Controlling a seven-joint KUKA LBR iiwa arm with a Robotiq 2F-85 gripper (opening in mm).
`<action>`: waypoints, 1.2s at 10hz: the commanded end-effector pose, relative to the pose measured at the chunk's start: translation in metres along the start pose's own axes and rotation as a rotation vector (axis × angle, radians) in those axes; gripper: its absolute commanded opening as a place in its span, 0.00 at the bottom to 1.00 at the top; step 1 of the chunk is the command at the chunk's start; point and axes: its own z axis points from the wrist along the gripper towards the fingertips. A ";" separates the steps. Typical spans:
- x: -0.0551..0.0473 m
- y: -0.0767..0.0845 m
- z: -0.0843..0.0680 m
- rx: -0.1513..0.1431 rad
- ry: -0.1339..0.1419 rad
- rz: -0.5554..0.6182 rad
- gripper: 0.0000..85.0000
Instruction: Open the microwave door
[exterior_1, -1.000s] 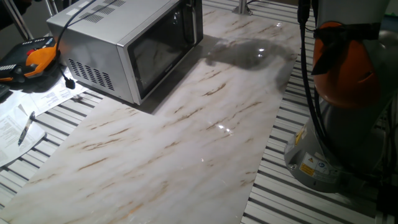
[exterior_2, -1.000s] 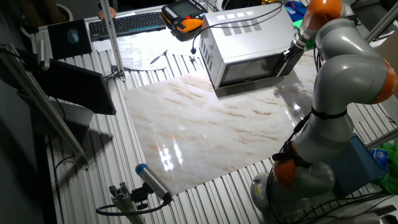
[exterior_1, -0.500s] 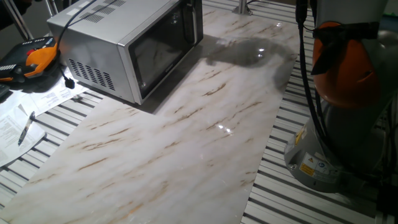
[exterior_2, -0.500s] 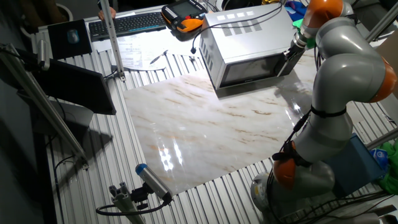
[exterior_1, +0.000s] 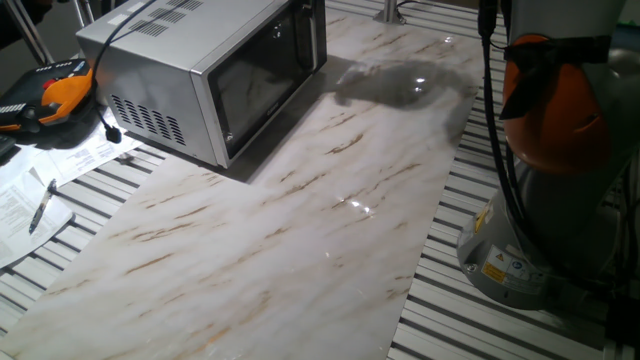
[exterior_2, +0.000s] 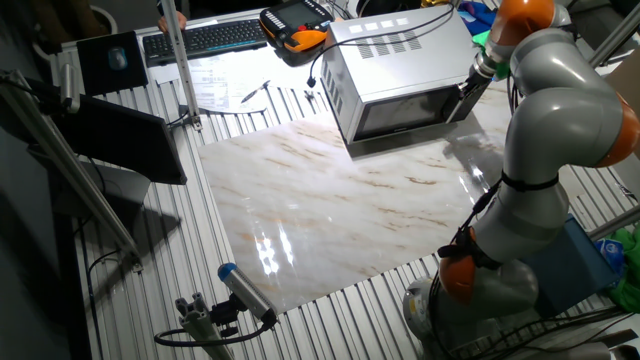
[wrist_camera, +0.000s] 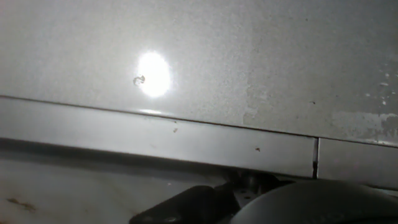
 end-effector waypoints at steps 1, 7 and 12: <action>0.003 0.003 0.002 0.000 0.002 0.002 0.00; -0.003 0.009 -0.012 0.006 0.006 0.064 0.20; -0.003 0.011 -0.017 0.027 0.021 0.081 0.60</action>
